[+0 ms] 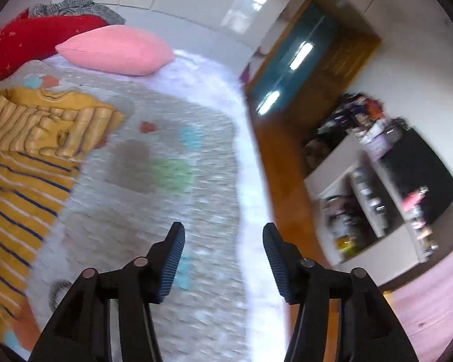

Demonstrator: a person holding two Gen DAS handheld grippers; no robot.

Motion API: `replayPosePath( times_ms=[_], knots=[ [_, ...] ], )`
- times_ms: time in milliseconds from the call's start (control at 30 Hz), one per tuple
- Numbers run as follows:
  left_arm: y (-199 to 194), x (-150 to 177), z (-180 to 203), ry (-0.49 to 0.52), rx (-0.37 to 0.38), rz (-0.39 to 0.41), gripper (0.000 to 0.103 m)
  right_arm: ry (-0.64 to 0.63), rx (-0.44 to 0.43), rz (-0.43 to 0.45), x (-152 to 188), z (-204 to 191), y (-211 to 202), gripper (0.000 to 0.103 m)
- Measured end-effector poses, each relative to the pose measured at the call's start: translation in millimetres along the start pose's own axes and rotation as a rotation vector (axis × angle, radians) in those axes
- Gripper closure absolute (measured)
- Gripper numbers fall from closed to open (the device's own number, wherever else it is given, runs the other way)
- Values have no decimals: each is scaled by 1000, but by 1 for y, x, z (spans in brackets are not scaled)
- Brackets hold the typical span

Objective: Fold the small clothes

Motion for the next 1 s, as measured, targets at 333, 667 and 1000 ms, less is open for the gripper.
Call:
replayPosePath(
  times_ms=[333, 667, 1000],
  knots=[
    [0, 1, 51, 105, 4, -19, 0, 21, -365, 30, 66, -111, -9, 30],
    [1, 10, 80, 216, -45, 21, 0, -130, -480, 93, 62, -218, -22, 30],
    [12, 18, 62, 166, -51, -31, 0, 7, -524, 22, 80, -212, -11, 30]
  ],
)
Point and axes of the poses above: each gripper's, at about its wrist camera, not at the fingertips, and y roughly the way its jaws point, z to its right, x to its underside, the point moved 3 cm from there along y, roughly the way its jaws point, and after that the axes turned 7 degrees about -x, right-handed, at the moved point
